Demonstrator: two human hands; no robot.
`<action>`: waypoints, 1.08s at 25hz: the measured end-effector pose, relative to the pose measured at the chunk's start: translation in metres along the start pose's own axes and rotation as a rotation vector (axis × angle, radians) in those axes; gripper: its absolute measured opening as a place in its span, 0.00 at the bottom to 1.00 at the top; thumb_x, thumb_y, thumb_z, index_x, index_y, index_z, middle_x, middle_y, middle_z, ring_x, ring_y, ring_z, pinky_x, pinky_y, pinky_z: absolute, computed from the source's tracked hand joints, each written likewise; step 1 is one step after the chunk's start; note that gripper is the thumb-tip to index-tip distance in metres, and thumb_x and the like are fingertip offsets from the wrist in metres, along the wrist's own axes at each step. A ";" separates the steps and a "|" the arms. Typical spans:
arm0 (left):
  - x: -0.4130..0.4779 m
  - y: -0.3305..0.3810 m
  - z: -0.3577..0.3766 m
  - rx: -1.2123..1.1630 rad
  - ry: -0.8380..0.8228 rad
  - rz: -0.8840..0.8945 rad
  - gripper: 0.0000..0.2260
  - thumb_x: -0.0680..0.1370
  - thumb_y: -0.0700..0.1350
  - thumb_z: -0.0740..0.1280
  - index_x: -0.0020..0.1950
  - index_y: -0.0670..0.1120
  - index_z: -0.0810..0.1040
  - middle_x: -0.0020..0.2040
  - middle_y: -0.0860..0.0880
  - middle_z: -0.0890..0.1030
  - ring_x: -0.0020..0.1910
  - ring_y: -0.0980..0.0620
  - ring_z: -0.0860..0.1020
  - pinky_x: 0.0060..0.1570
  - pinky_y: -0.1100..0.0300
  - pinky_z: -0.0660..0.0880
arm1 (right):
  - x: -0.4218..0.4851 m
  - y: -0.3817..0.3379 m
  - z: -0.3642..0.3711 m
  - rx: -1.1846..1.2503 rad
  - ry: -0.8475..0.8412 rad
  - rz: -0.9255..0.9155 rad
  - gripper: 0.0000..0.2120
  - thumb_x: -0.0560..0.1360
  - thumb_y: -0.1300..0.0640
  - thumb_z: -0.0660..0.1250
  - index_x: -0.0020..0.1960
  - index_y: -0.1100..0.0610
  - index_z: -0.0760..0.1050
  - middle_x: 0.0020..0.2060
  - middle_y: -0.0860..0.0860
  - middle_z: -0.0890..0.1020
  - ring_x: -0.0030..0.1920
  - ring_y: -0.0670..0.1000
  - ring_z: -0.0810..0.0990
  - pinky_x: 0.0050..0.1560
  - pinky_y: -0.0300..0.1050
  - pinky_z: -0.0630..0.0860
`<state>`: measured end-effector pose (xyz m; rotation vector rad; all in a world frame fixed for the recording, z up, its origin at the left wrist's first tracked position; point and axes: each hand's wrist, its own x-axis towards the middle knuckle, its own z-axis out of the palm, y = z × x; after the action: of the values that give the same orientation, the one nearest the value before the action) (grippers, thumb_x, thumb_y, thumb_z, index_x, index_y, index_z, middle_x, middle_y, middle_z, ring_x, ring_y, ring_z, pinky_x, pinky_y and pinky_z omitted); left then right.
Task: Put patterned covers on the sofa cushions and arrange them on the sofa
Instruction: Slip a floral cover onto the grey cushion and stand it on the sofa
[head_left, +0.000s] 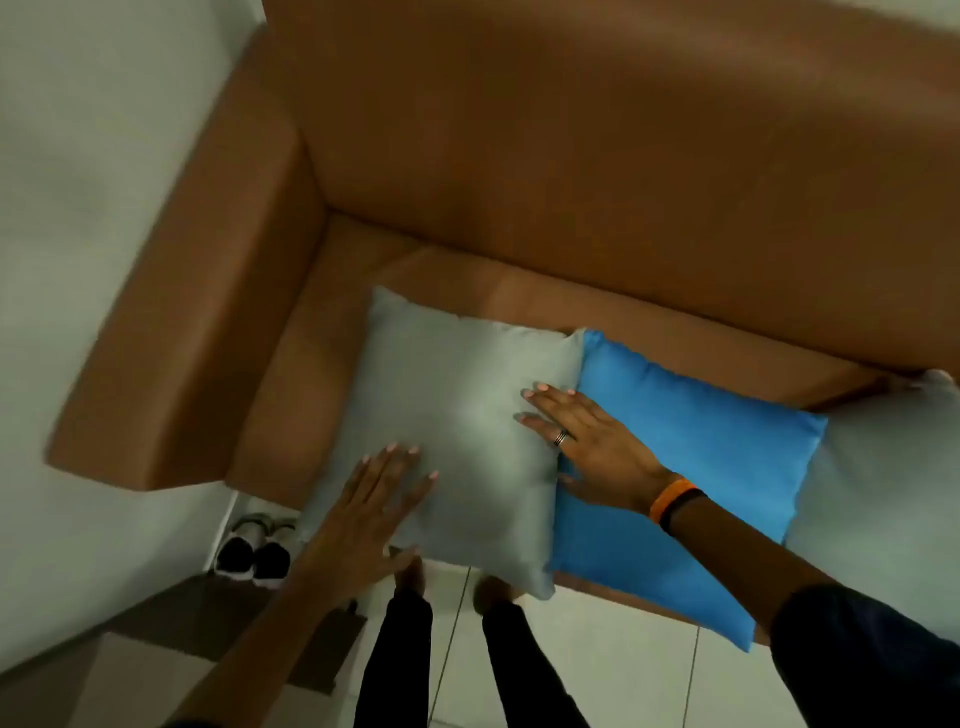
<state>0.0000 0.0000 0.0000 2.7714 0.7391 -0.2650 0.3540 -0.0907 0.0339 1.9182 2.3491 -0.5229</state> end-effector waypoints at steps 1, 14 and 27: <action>-0.004 0.002 0.020 0.019 -0.063 -0.036 0.58 0.65 0.67 0.75 0.85 0.53 0.46 0.84 0.40 0.55 0.83 0.37 0.54 0.79 0.38 0.53 | 0.004 0.005 0.017 -0.049 -0.035 -0.041 0.48 0.66 0.58 0.77 0.83 0.53 0.61 0.83 0.57 0.61 0.83 0.59 0.58 0.80 0.60 0.65; 0.037 -0.041 0.061 -0.409 -0.017 -0.109 0.41 0.62 0.59 0.80 0.72 0.50 0.72 0.69 0.47 0.75 0.63 0.44 0.80 0.67 0.49 0.68 | 0.050 0.015 0.095 -0.178 0.247 0.068 0.36 0.59 0.63 0.83 0.66 0.50 0.81 0.69 0.52 0.81 0.70 0.57 0.78 0.61 0.60 0.67; 0.185 -0.248 -0.267 -0.741 0.104 -0.618 0.27 0.76 0.35 0.74 0.74 0.46 0.73 0.62 0.45 0.82 0.62 0.63 0.80 0.63 0.71 0.75 | 0.182 0.017 -0.218 0.271 0.400 0.309 0.14 0.65 0.38 0.60 0.34 0.48 0.64 0.27 0.47 0.69 0.29 0.55 0.73 0.41 0.51 0.66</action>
<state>0.0603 0.3716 0.1591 1.8247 1.3755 0.0475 0.3654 0.1487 0.1874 2.6717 2.2050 -0.4870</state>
